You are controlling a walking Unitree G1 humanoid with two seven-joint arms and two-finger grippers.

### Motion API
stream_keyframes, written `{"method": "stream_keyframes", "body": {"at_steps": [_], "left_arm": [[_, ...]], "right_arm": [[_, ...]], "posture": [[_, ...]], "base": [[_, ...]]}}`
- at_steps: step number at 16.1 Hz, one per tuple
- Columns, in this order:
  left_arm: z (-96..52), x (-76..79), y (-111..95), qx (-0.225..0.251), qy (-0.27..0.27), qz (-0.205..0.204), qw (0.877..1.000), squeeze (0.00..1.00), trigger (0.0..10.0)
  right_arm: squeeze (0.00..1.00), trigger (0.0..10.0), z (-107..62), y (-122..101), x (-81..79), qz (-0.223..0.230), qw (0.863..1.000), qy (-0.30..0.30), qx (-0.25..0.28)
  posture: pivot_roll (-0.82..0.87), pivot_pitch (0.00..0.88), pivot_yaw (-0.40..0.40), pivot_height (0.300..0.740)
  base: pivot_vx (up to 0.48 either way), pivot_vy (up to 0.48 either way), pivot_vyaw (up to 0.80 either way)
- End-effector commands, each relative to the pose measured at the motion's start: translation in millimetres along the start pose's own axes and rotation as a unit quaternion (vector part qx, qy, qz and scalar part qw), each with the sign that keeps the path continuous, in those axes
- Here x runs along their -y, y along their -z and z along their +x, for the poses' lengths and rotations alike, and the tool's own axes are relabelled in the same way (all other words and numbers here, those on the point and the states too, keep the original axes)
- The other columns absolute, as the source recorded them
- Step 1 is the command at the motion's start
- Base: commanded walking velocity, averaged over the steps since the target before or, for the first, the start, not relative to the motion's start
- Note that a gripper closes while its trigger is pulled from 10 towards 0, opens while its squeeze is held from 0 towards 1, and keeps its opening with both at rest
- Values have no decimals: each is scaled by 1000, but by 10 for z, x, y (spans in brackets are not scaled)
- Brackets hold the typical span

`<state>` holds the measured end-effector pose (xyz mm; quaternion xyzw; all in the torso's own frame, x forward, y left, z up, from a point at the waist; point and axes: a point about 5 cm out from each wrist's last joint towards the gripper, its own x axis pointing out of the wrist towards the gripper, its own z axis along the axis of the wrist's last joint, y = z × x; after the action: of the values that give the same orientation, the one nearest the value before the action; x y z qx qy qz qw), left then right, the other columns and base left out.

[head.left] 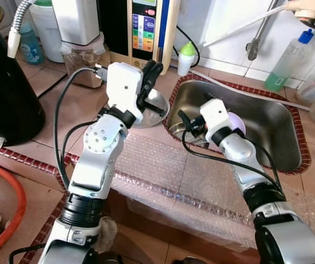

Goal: Kitchen organization

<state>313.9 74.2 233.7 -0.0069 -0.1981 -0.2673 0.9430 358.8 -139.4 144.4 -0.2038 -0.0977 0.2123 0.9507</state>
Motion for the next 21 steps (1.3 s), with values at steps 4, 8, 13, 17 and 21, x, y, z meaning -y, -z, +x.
{"method": "stream_keyframes", "body": {"at_steps": [4,8,13,17,21], "left_arm": [[93,26,-5,-14,27,-83,996,0,0],[119,116,41,-35,55,-157,985,0,0],[144,187,8,-43,73,-189,978,0,0],[178,228,-91,-33,79,-209,974,0,0],[177,241,-136,-28,79,-223,971,0,0]], "right_arm": [[0,10000,69,-97,-81,-3,998,-56,30],[0,10000,185,-224,-151,-9,995,-83,52],[0,10000,320,-337,-225,-16,993,-99,63],[0,10000,425,-362,-359,8,994,-96,53],[0,10000,507,-415,-405,29,996,-70,50]], "posture": [[44,3,-44,740],[47,3,-46,740],[52,9,-44,740],[58,13,-45,740],[66,15,-51,740]], "base": [[0,0,0],[0,0,0],[0,0,0],[0,0,0],[0,0,0]]}}
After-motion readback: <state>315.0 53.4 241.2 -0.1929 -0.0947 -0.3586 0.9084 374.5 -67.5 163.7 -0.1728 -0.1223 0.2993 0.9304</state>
